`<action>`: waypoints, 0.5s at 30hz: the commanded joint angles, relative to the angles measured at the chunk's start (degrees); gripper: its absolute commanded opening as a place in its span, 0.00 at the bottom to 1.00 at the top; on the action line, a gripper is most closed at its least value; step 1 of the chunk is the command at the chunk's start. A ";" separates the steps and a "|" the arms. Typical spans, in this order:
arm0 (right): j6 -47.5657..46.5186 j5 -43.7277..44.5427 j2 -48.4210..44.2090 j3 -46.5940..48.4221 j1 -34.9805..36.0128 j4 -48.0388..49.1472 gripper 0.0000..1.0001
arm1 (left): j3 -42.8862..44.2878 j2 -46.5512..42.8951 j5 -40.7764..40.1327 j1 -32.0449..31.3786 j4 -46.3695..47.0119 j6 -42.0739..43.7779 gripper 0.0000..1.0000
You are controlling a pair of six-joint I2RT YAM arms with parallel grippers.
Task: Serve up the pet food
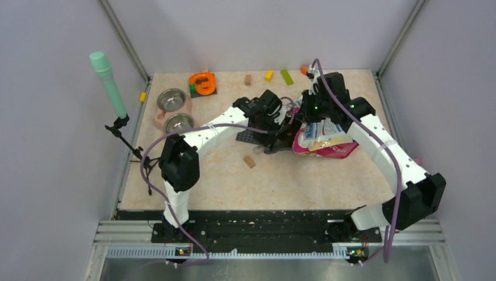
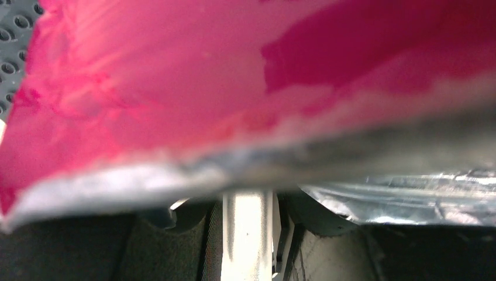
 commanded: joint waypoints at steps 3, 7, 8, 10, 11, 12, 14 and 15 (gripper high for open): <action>2.21 -2.50 -1.73 2.93 -0.40 6.54 0.00 | -0.04 4.41 -1.58 -0.90 19.29 -7.73 0.00; 2.19 -2.57 -1.95 2.53 -0.40 6.75 0.00 | 0.89 5.89 -3.29 -0.90 26.22 -10.76 0.00; 2.16 -2.70 -1.97 2.33 -0.40 6.85 0.00 | -0.06 5.57 -3.50 -0.95 29.80 -11.27 0.00; 2.17 -2.83 -1.97 2.04 -0.45 6.85 0.00 | -2.75 4.38 -4.33 -0.94 35.09 -11.90 0.00; 2.17 -2.97 -1.97 1.97 -0.42 6.83 0.00 | -4.00 3.73 -4.49 -0.93 37.06 -11.78 0.00; 2.16 -3.02 -2.11 1.83 -0.42 6.85 0.00 | -5.19 3.07 -4.55 -0.93 38.54 -11.50 0.00; 2.28 -3.12 -2.38 1.39 -0.45 6.84 0.00 | -8.43 1.07 -4.31 -0.89 42.14 -10.72 0.00; 2.28 -3.12 -2.40 1.23 -0.37 6.86 0.00 | -10.38 -0.14 -3.78 -0.88 44.66 -10.19 0.00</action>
